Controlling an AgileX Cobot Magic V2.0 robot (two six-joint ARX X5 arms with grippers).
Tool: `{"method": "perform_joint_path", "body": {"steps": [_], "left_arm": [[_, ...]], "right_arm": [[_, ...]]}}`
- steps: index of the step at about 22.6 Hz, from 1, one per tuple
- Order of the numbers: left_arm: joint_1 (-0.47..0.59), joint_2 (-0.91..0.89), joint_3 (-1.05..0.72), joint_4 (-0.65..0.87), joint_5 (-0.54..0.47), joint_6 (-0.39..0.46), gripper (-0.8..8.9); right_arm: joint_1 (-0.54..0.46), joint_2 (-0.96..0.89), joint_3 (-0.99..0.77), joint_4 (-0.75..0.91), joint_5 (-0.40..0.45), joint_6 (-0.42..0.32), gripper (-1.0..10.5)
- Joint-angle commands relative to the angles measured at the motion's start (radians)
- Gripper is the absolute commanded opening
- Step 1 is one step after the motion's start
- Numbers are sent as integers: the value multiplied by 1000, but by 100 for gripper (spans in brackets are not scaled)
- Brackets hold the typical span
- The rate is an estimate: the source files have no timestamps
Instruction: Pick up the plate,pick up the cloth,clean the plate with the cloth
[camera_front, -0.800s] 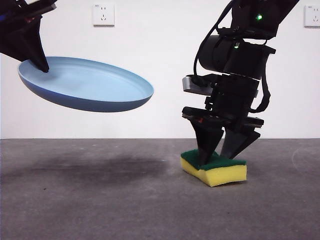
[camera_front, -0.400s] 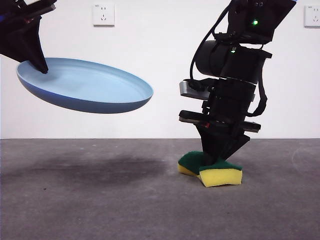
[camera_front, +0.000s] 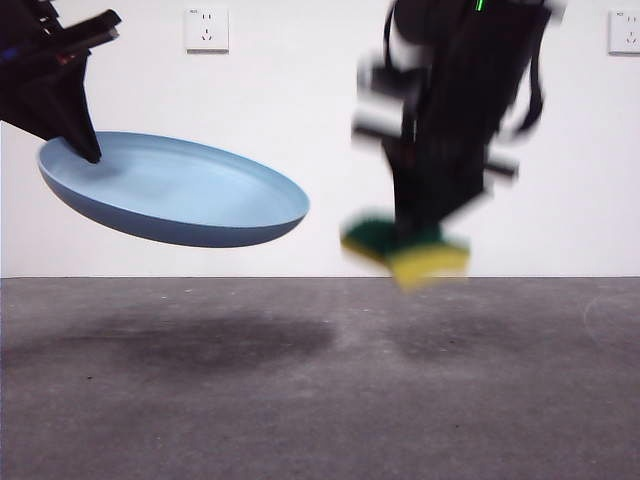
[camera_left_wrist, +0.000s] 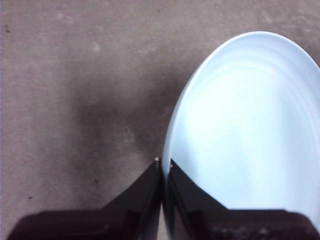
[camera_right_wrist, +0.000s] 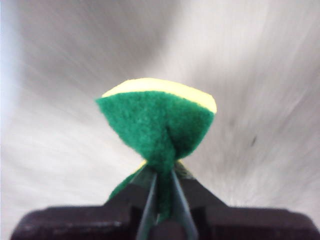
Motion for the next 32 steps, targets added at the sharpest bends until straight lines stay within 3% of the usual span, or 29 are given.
{"method": "perform_joint_path", "body": {"steps": [1, 8, 17, 20, 25, 27, 29, 31, 32], "left_arm": [[-27, 0, -10, 22, -3, -3, -7], [-141, 0, -10, 31, -2, -47, -8], [-285, 0, -10, 113, 21, -128, -8], [-301, 0, -10, 146, 13, -139, -8], [-294, 0, -10, 183, -57, -157, -8], [-280, 0, -10, 175, -56, -157, -8], [-278, 0, -10, 154, -51, -154, -8], [-278, 0, -10, 135, -8, -153, -8], [-278, 0, -10, 131, 13, -153, -8]], "right_arm": [[18, -95, -2, 18, 0, 47, -12], [79, -207, -2, 95, 1, 71, -12], [136, -137, -2, 164, 2, 76, -12], [166, -108, -2, 181, -37, 85, -12], [251, -92, -2, 60, -39, 61, -12], [257, -92, -2, -59, 84, 42, -12], [253, -94, -2, -142, 317, 39, -12], [241, -101, -2, -113, 509, 40, -12], [233, -104, -2, -55, 537, 40, -12]]}}
